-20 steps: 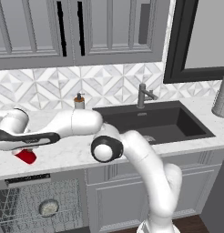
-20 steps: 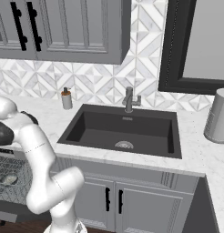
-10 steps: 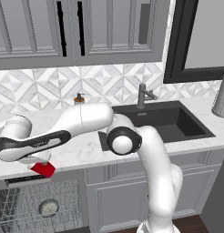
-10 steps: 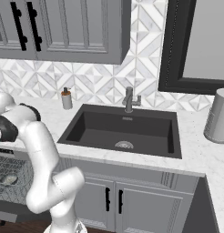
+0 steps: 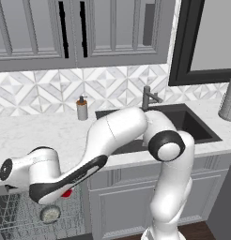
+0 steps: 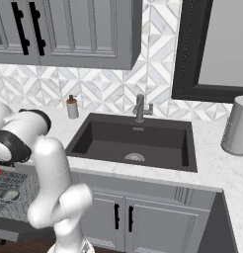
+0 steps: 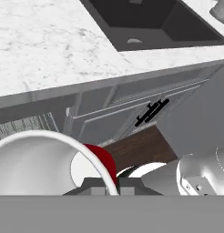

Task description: Pick up the cup and bowl from the counter, place them in the dishwasher, and close the dishwasher door.

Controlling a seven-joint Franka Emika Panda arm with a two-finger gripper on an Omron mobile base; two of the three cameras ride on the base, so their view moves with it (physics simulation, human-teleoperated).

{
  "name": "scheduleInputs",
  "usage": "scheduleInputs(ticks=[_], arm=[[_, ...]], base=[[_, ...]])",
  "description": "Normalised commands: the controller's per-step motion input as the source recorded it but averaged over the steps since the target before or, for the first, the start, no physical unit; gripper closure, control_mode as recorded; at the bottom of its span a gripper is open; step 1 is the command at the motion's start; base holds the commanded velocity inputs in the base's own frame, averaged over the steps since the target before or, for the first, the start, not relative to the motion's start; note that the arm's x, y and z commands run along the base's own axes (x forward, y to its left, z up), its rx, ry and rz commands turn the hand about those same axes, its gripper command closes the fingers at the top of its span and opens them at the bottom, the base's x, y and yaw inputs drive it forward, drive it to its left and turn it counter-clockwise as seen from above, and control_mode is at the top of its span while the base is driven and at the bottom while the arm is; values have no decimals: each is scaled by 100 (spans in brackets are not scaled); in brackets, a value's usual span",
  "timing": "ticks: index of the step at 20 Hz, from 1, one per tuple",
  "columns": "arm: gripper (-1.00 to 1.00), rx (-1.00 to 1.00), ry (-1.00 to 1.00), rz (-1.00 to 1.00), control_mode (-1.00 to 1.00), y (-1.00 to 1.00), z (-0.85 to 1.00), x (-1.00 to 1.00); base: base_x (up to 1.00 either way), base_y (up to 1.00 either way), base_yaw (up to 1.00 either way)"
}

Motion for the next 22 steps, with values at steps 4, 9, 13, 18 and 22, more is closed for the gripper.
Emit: scheduleInputs(ticks=[4, 9, 13, 18, 22], arm=[[100, 17, 9, 8, -100, 6, -77, 10], [100, 1, 14, 6, -100, 32, -62, 0], [100, -15, 5, 9, -100, 44, -33, 14], [100, -17, 0, 7, -100, 40, -35, 22], [100, -12, -3, 3, -100, 48, -21, 15]], base=[[0, 0, 0], [0, 0, 0], [0, 0, 0], [0, 0, 0], [0, 0, 0]])
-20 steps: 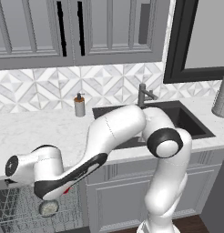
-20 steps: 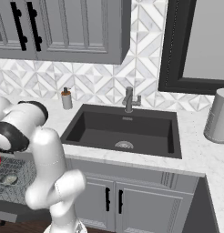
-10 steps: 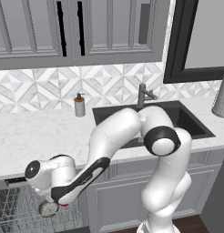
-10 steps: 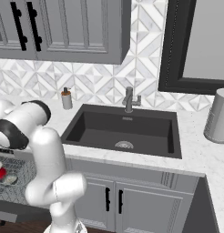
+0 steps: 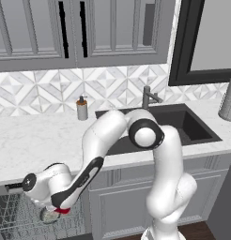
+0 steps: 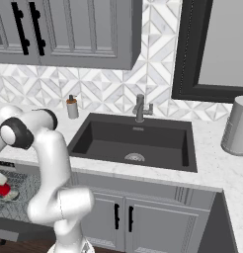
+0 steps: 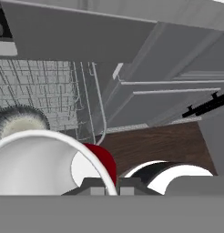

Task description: Pick up the cup and bowl from the counter, place them in the dishwasher, and close the dishwasher door.

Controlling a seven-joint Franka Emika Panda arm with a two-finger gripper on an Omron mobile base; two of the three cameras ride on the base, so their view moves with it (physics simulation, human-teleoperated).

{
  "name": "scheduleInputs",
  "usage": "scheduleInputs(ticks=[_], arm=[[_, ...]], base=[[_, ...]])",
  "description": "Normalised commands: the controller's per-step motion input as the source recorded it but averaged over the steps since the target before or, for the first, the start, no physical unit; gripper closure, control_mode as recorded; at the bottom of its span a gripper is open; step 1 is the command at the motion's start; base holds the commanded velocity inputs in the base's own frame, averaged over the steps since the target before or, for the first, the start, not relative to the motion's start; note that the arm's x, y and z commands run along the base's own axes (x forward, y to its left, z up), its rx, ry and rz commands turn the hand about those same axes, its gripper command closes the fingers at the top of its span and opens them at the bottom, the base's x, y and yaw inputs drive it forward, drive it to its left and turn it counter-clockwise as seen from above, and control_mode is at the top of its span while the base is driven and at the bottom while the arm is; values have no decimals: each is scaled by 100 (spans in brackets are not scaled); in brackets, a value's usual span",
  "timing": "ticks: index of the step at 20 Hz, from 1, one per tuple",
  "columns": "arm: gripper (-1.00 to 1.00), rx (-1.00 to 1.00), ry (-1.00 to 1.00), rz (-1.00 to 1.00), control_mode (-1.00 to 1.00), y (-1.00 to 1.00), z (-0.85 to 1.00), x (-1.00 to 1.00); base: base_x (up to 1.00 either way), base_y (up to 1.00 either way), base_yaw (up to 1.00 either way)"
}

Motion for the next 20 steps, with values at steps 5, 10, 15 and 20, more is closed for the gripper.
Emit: scheduleInputs(ticks=[5, 10, 15, 20], arm=[[100, -12, -4, 0, -100, 39, -31, 4], [100, -4, -6, 0, -100, 5, -41, 3], [100, 0, -8, 0, -100, 0, -25, 27], [100, 0, -4, 0, -100, 0, -10, 34]], base=[[0, 0, 0], [0, 0, 0], [0, 0, 0], [0, 0, 0]])
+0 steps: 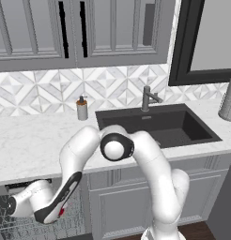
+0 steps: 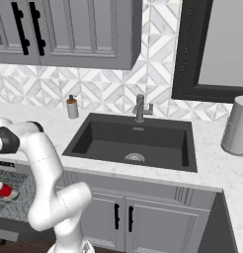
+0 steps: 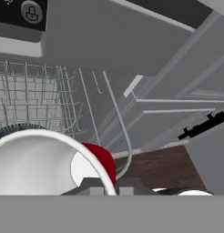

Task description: Pick up the cup and bowl from the counter, place them in the dishwasher, and close the dishwasher door.

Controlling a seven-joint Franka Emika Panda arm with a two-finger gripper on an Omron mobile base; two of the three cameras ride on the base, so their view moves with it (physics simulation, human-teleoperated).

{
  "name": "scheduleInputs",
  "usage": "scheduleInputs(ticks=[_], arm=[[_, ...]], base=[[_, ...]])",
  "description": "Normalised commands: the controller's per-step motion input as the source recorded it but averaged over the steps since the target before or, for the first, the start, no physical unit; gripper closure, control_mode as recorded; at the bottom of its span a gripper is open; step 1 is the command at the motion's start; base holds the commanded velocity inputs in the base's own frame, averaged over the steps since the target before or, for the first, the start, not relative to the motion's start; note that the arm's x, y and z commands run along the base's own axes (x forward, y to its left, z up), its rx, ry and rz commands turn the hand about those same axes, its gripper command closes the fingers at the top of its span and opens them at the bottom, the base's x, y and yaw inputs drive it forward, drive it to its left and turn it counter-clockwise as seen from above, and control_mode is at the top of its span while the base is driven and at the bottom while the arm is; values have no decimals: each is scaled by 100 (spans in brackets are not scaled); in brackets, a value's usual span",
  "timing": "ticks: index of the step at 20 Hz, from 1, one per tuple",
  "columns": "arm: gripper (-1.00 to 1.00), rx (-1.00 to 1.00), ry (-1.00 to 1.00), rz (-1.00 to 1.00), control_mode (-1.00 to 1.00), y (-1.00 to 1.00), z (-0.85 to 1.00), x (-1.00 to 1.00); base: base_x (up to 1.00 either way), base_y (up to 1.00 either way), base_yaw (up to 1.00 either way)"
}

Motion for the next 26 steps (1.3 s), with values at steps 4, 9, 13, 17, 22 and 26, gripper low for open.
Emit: scheduleInputs(ticks=[4, 9, 13, 17, 22, 26], arm=[[100, -3, 2, 0, -100, 0, -44, 38], [100, -6, 0, 0, -100, 0, -57, 36], [100, -5, 1, 0, -100, 0, -63, 6], [-100, 0, 1, 0, -100, 1, -32, 0], [-100, 2, 0, 0, -100, -1, 2, 0], [-100, 21, 8, 0, -100, 0, 34, 0]], base=[[0, 0, 0], [0, 0, 0], [0, 0, 0], [0, 0, 0], [0, 0, 0], [0, 0, 0]])
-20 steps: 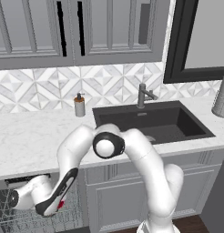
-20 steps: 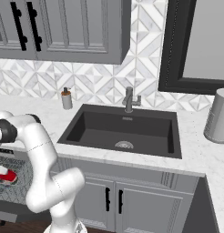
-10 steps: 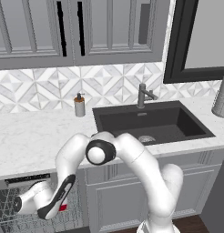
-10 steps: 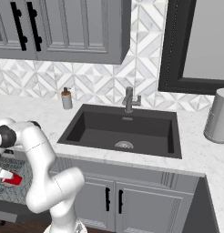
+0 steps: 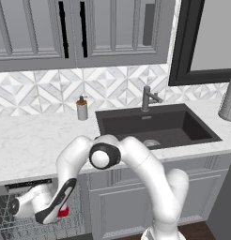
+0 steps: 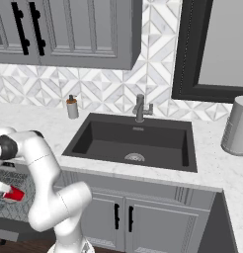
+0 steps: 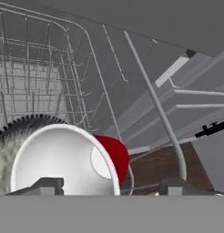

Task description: Pick up the cup and bowl from the counter, place them in the dishwasher, and close the dishwasher door.

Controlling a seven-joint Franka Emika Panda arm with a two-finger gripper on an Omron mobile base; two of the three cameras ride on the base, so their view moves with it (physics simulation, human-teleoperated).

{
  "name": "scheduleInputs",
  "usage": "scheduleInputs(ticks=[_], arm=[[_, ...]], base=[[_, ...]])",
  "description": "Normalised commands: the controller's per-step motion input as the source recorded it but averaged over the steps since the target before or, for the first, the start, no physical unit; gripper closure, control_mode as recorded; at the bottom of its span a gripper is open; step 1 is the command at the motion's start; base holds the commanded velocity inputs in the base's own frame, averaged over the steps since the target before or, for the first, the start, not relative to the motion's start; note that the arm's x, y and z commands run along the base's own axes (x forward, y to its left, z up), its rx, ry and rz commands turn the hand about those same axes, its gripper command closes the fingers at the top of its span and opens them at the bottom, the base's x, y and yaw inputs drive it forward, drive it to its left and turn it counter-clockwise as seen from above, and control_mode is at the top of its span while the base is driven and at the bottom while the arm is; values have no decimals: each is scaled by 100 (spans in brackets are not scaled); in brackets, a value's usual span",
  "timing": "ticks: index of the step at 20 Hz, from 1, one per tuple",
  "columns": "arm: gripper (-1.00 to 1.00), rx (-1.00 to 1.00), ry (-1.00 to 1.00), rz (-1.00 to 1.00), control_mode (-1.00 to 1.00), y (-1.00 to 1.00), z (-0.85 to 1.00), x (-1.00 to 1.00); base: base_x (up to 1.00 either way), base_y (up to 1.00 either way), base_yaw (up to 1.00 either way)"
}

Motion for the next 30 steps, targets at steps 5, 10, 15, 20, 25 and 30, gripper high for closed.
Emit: scheduleInputs(ticks=[5, 10, 15, 20, 25, 30], arm=[[-100, 25, 6, 0, -100, 0, 44, 0], [-100, 21, 9, 2, -100, 4, 58, -16], [-100, 7, 11, 4, -100, 17, 57, -19], [-100, 2, 12, 6, -100, 10, 25, -28], [-100, -1, 7, 10, -100, 31, 0, -70], [-100, 0, 7, 2, -100, 28, -39, -51]], base=[[0, 0, 0], [0, 0, 0], [0, 0, 0], [0, 0, 0], [0, 0, 0], [0, 0, 0]])
